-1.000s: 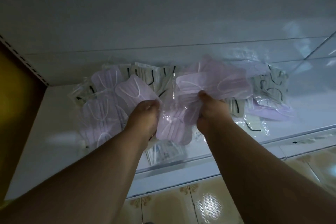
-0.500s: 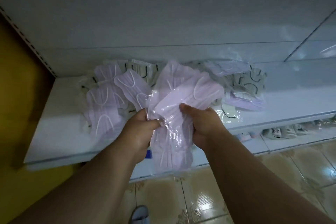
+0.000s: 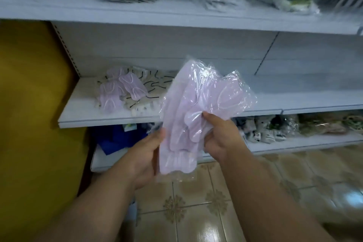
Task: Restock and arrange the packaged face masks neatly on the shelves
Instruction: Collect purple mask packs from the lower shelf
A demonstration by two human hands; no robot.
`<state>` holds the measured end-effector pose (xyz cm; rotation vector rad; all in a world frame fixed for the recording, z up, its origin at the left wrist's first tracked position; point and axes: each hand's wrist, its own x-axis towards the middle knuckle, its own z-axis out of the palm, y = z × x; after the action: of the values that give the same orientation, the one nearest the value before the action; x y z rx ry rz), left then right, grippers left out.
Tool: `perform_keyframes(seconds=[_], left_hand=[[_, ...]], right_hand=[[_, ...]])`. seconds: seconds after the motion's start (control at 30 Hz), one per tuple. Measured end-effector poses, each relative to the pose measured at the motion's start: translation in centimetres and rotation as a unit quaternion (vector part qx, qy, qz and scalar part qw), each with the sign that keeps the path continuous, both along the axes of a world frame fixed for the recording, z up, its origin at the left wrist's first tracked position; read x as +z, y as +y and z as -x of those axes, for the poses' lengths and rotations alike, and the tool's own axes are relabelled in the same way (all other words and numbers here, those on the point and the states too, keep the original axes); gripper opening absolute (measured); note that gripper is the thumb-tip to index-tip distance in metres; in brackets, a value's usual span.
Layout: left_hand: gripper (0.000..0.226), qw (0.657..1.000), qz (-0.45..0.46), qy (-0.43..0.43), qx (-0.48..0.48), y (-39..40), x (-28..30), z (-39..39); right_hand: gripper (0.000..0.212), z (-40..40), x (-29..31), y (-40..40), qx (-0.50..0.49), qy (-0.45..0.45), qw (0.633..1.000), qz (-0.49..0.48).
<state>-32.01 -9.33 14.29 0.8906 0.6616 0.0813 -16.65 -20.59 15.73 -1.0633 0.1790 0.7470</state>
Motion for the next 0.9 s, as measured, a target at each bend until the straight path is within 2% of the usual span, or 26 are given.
perform_keyframes(seconds=[0.07,0.13,0.27,0.37,0.43,0.5,0.63,0.73,0.83,0.9], left_hand=[[0.065,1.000,0.020,-0.012,-0.007,-1.2,2.2,0.8],[0.070,0.999,0.030,-0.027,-0.019,-2.0,4.6,1.2],[0.045,0.998,0.012,-0.051,-0.035,-3.6,9.0,1.2],[0.036,0.997,-0.038,-0.042,-0.049,-5.1,10.5,-0.2],[0.021,0.996,-0.076,-0.031,-0.043,-6.0,11.1,-1.0],[0.026,0.996,-0.075,-0.037,-0.031,-6.7,12.0,-1.5],[0.031,0.998,-0.024,-0.062,-0.001,-6.7,12.1,-1.4],[0.029,0.997,-0.033,-0.073,-0.024,-6.2,12.2,-0.3],[0.018,0.993,-0.074,-0.081,-0.040,-5.2,13.1,1.2],[0.022,0.990,-0.086,-0.095,-0.051,-4.3,14.1,2.1]], right_hand=[[0.042,0.6,2.2,-2.7,0.018,-0.001,1.000,-0.001],[0.042,1.3,4.5,-5.0,0.060,-0.008,0.998,0.007],[0.032,2.4,7.7,-8.2,0.149,-0.067,0.985,0.060],[0.025,2.7,8.9,-9.7,0.157,-0.133,0.970,0.132],[0.022,2.7,9.2,-10.2,0.122,-0.178,0.958,0.189],[0.018,2.8,9.6,-10.5,0.063,-0.193,0.954,0.221],[0.011,3.2,10.6,-10.6,-0.090,-0.143,0.964,0.207],[0.021,4.3,11.6,-9.6,-0.164,-0.132,0.957,0.200],[0.017,5.8,13.0,-7.9,-0.191,-0.121,0.956,0.189],[0.020,6.7,14.0,-6.8,-0.190,-0.110,0.961,0.169]])
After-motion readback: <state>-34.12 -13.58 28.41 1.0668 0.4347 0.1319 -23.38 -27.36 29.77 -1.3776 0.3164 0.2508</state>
